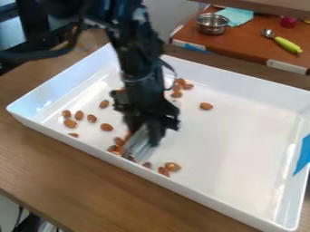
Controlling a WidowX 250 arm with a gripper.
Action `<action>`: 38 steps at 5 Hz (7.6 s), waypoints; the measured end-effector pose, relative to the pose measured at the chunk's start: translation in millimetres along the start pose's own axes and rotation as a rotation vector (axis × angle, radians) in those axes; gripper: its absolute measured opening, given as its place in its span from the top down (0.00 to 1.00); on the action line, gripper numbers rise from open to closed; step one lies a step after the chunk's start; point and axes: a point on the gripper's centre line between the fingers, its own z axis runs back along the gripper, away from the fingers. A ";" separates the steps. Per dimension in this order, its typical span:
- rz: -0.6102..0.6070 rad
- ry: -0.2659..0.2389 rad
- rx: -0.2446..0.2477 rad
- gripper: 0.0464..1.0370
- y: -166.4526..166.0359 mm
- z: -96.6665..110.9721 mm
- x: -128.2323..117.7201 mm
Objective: Sweep into pile
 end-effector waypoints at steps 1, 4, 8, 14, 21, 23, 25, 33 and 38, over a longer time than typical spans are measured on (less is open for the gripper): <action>-0.032 -0.030 0.031 0.66 22.9 -0.3 0.0; -0.062 -0.055 0.251 0.66 113.6 2.6 -1.1; 0.117 -0.136 0.023 0.66 29.9 71.7 4.1; 0.134 -0.194 0.255 0.66 -112.1 25.2 -4.2; -0.013 -0.141 0.309 0.66 -2.0 7.2 -16.2; -0.063 -0.169 0.332 0.66 41.4 7.5 -17.8; -0.111 -0.149 0.380 0.66 73.1 10.6 -21.4; 0.116 -0.143 0.272 0.66 -96.6 2.0 64.1; 0.200 -0.047 0.172 0.66 -38.3 -17.6 95.1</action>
